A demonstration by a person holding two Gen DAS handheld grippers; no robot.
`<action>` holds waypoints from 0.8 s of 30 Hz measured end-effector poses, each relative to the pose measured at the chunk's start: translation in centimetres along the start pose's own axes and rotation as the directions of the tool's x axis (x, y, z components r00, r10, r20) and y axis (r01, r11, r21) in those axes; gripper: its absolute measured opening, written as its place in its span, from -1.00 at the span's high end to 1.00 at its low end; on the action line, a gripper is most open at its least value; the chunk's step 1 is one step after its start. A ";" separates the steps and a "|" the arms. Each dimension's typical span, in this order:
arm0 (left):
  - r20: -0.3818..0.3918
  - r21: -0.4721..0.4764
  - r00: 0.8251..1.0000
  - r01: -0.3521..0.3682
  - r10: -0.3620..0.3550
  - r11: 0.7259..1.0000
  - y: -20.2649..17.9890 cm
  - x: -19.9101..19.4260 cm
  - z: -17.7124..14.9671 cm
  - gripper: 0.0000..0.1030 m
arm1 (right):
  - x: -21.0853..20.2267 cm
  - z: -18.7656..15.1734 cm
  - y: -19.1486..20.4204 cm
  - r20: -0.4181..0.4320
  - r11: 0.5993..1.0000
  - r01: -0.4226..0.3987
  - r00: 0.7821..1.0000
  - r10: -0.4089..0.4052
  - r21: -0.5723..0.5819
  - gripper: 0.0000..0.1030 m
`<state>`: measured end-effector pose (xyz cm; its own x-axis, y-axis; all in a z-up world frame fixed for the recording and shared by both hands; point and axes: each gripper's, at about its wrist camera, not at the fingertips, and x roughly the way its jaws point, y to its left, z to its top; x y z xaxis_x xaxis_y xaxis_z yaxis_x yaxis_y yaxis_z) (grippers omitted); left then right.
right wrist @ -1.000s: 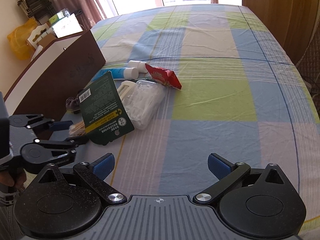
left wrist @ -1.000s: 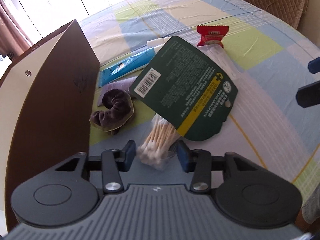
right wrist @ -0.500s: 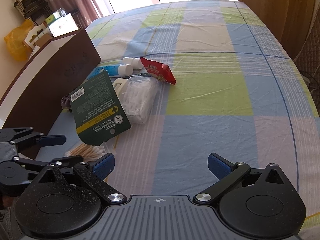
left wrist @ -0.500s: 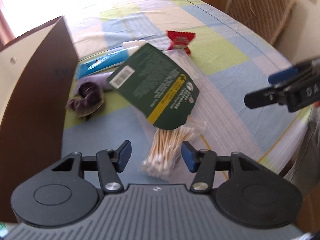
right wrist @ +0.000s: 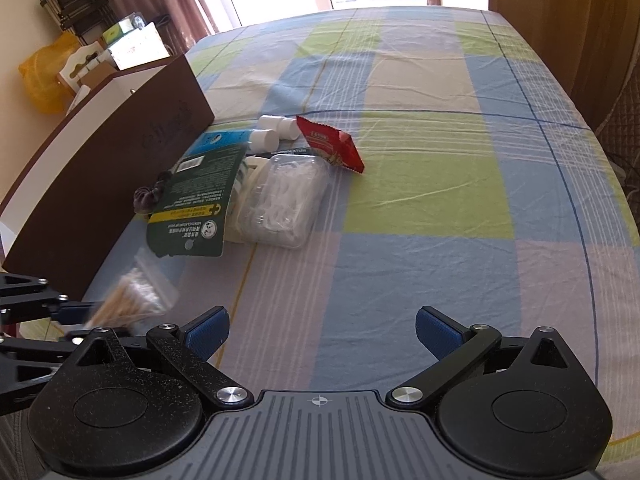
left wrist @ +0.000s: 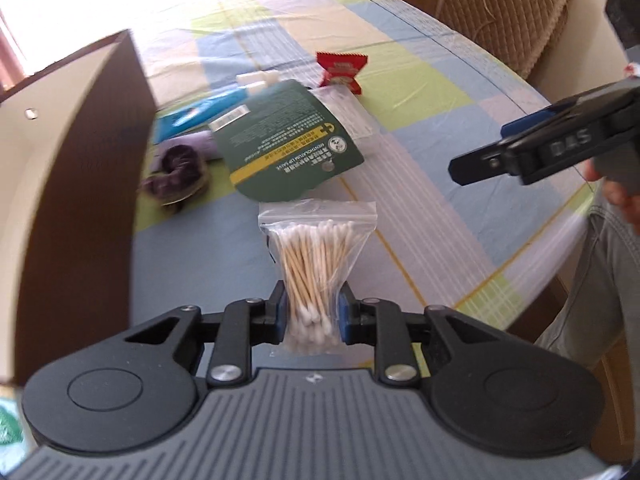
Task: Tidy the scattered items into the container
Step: 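Lift the swab bag with the left gripper while the right gripper reaches the green card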
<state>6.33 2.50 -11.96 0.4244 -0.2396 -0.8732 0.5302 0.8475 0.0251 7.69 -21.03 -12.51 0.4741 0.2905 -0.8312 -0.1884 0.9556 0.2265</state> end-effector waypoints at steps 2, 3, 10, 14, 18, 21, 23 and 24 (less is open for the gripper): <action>0.008 -0.022 1.000 -0.021 0.021 1.000 0.4 -1.3 -0.2 0.61 | 0.1 0.2 0.6 0.007 1.000 -0.011 1.000 0.011 -0.018 -1.00; 0.014 -0.037 1.000 -0.025 0.026 0.999 0.7 -1.8 -0.2 0.61 | 0.1 0.5 1.0 0.011 0.999 -0.023 1.000 0.023 -0.025 -1.00; 0.014 -0.107 0.997 -0.068 0.070 0.992 2.2 -2.7 -0.3 0.61 | 1.5 2.3 0.9 0.038 0.949 -0.275 0.961 0.272 0.156 -1.00; 0.007 -0.131 0.996 -0.089 0.091 0.987 2.6 -2.5 -0.2 0.61 | 3.0 3.0 0.0 0.071 0.883 -0.374 0.927 0.370 0.283 -0.39; 0.008 -0.143 0.996 -0.092 0.094 0.985 2.9 -2.2 0.1 0.61 | 5.4 3.4 -0.5 0.100 0.798 -0.446 0.889 0.447 0.405 -0.30; 0.012 -0.149 0.995 -0.099 0.102 0.984 3.0 -2.2 0.2 0.61 | 7.2 3.5 -0.6 0.122 0.742 -0.476 0.869 0.480 0.472 -0.30; 0.010 -0.157 0.995 -0.098 0.101 0.983 3.2 -2.1 0.2 0.61 | 8.3 3.4 -0.9 0.129 0.696 -0.502 0.847 0.516 0.514 0.42; 0.008 -0.162 0.995 -0.099 0.101 0.982 3.2 -2.1 0.2 0.61 | 8.9 3.4 -1.0 0.132 0.671 -0.515 0.835 0.535 0.534 0.84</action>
<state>7.32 5.63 -9.93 0.4821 -0.1563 -0.8620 0.3600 0.9324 0.0323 15.04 -19.24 -18.39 0.4086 0.7601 -0.5053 0.0888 0.5179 0.8508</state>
